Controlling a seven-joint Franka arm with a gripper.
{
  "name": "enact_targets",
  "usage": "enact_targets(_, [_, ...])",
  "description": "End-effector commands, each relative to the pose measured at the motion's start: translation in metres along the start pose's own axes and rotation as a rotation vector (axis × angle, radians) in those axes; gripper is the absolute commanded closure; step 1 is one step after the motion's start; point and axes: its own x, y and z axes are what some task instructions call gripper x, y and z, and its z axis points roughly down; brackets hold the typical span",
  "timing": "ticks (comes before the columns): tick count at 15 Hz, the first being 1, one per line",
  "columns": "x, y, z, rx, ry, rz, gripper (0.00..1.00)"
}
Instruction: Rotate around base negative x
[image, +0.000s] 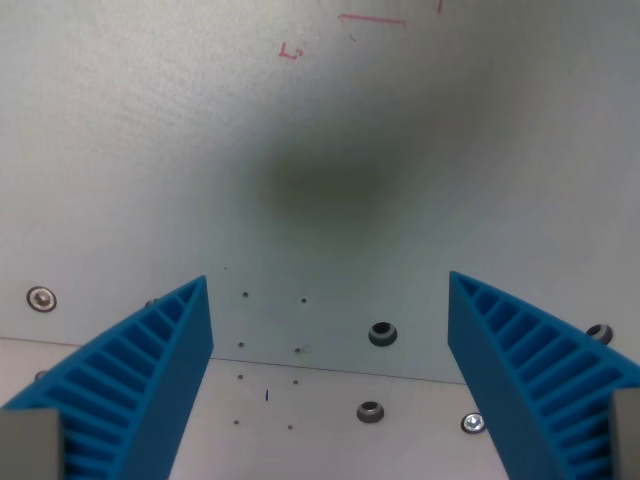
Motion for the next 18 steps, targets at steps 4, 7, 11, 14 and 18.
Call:
enact_targets(4, [0.0004, 0.0001, -0.003, -0.047, 0.0, 0.001, 0.0])
enact_targets(7, [0.0004, 0.0001, -0.003, -0.082, -0.006, 0.002, 0.0])
enact_targets(11, [0.0004, 0.0001, -0.003, -0.128, -0.013, 0.003, 0.0])
enact_targets(14, [0.0004, 0.0001, -0.003, -0.162, -0.019, 0.004, 0.0])
enact_targets(18, [0.0004, 0.0001, -0.003, -0.208, -0.027, 0.005, 0.0])
